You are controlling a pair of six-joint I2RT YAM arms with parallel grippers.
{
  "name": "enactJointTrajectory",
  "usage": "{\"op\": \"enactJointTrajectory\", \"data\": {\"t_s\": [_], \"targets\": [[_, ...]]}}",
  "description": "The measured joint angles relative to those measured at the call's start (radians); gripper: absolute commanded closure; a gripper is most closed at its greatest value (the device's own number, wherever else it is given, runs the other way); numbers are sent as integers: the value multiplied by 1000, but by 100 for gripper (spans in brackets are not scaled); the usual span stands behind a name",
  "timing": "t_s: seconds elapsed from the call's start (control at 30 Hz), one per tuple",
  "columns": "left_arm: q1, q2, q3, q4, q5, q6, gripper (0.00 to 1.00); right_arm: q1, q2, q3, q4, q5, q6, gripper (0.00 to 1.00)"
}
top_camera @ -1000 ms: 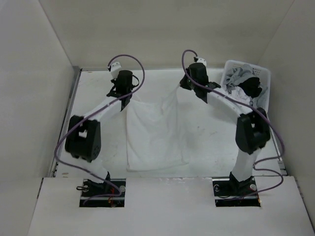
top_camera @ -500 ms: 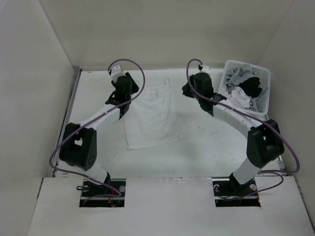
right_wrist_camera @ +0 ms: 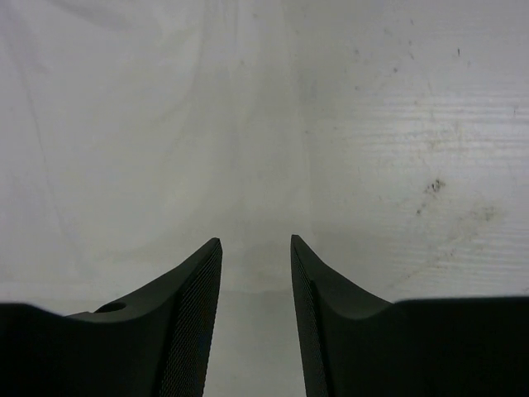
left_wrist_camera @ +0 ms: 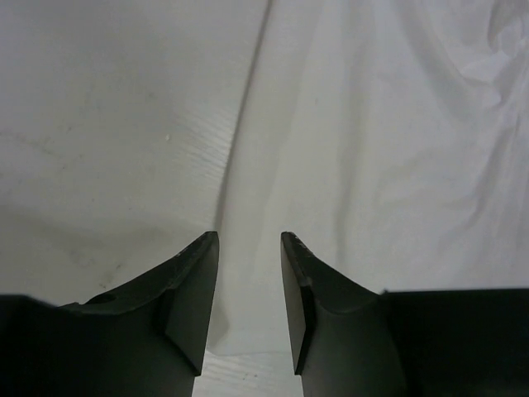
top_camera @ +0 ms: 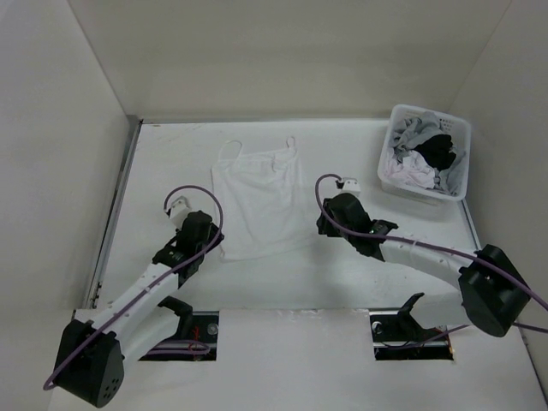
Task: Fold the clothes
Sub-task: Flatten the tank top out
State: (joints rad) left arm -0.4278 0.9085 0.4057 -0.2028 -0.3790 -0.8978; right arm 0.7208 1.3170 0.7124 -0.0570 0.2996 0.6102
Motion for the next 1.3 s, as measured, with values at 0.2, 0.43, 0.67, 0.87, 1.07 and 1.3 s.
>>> {"op": "enactJointTrajectory", "data": {"t_s": [0.2, 0.43, 0.67, 0.87, 1.07, 1.3], "targets": [[7, -16, -18, -59, 33, -34, 63, 77, 4, -19, -48, 16, -12, 51], [0, 20, -32, -72, 64, -32, 60, 98, 125, 21, -74, 24, -51, 52], [0, 21, -32, -74, 71, -14, 60, 98, 212, 47, -94, 36, -80, 67], [0, 31, -33, -78, 70, 6, 60, 98, 221, 59, -94, 75, -79, 50], [0, 45, -33, -79, 70, 15, 60, 98, 220, 59, -93, 94, -87, 61], [-5, 42, -32, -96, 69, 19, 62, 98, 220, 59, -93, 98, -83, 77]]}}
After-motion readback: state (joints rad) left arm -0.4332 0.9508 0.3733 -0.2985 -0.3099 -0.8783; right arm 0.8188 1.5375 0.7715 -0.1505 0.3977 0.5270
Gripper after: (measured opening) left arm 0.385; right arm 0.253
